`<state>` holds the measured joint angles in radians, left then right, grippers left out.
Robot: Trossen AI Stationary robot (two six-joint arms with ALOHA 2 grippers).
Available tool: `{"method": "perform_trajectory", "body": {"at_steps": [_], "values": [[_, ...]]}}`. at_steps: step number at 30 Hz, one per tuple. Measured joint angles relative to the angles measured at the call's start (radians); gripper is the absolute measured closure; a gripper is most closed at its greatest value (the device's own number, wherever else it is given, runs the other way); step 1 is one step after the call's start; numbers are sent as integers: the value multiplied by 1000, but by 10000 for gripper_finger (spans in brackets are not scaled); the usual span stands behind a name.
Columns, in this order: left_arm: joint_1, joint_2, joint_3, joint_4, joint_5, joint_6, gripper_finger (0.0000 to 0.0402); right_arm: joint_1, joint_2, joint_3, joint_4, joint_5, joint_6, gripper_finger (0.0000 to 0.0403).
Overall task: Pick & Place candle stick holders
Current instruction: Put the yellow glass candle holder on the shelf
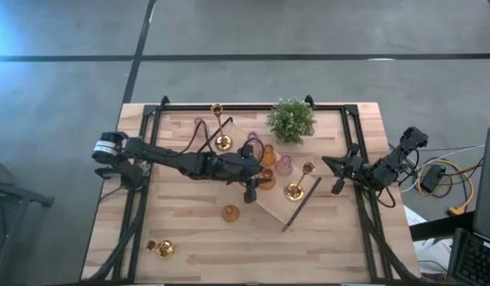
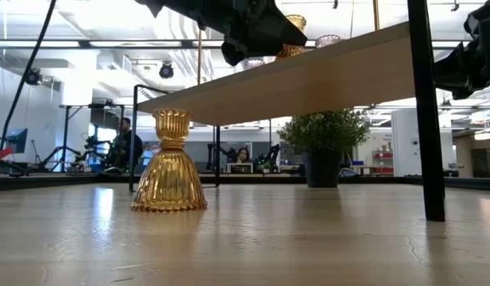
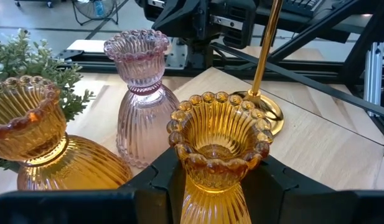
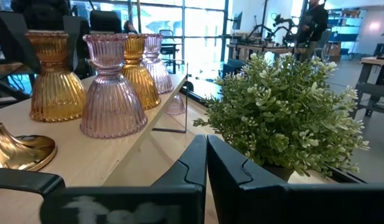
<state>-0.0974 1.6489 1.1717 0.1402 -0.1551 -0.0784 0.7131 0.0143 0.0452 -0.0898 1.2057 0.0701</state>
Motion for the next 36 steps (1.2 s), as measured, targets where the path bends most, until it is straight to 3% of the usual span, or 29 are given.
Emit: {"method": "perform_trajectory", "body": {"at_steps": [11, 19, 36], "values": [[7, 0, 0, 2, 35, 9, 272, 0, 0, 0, 0, 0, -2, 394], [8, 0, 0, 14, 36, 36, 209, 0, 0, 0, 0, 0, -1, 394], [8, -7, 0, 13, 35, 55, 202, 0, 0, 0, 0, 0, 0, 394]]}}
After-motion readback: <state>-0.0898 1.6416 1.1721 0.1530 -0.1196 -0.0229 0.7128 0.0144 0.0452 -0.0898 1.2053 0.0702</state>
